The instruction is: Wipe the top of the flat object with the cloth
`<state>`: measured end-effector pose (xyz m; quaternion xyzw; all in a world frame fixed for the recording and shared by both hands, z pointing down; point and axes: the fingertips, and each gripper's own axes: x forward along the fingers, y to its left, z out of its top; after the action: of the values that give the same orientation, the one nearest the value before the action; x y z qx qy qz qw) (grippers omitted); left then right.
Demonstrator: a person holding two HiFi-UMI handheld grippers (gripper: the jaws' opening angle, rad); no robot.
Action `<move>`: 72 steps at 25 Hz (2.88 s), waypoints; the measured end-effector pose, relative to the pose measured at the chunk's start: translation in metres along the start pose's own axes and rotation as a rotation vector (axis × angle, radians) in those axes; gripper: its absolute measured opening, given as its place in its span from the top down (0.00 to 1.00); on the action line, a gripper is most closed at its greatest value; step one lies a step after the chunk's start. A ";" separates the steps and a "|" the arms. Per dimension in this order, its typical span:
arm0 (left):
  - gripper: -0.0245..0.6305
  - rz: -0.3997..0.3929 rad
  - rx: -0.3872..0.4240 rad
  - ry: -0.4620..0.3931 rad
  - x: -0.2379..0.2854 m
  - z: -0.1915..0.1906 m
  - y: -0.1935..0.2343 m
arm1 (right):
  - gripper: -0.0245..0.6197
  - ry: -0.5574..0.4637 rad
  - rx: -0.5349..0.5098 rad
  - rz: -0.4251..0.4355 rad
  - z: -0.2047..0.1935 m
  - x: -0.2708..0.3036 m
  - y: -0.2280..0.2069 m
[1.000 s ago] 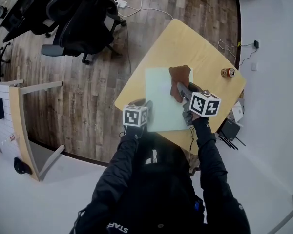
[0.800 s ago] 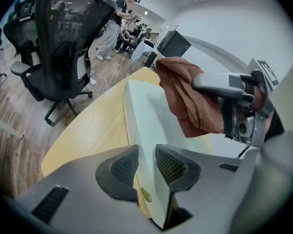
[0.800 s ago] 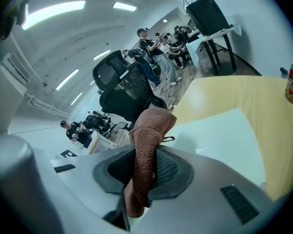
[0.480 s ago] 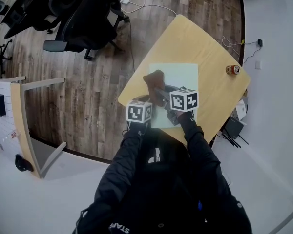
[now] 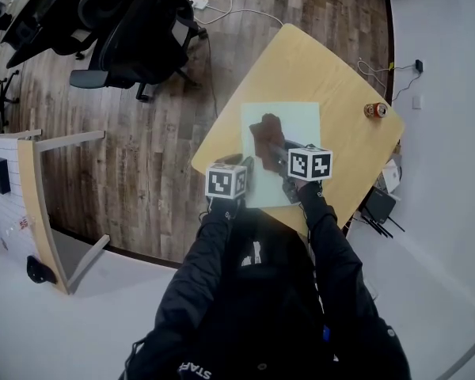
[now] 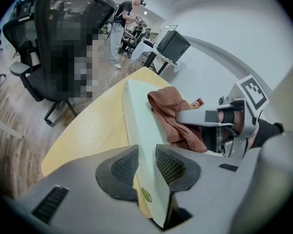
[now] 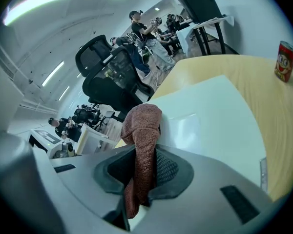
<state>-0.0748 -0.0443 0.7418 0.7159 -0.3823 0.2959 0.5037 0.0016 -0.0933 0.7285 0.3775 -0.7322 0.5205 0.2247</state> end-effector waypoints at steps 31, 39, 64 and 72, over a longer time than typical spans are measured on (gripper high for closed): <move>0.77 -0.033 -0.014 0.019 0.000 -0.001 -0.002 | 0.82 -0.164 0.094 0.108 0.012 -0.080 0.030; 0.76 -0.066 -0.018 0.032 0.002 0.000 -0.001 | 0.82 -0.029 0.180 0.197 -0.046 -0.020 0.057; 0.76 -0.044 0.001 0.045 0.001 0.000 0.000 | 0.81 -0.064 0.144 -0.148 -0.045 -0.109 -0.092; 0.76 -0.048 -0.016 0.043 0.001 -0.001 -0.001 | 0.82 -0.153 0.133 -0.094 -0.025 -0.137 -0.061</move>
<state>-0.0735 -0.0431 0.7427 0.7144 -0.3566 0.2957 0.5245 0.1324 -0.0365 0.6747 0.4643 -0.6925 0.5264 0.1667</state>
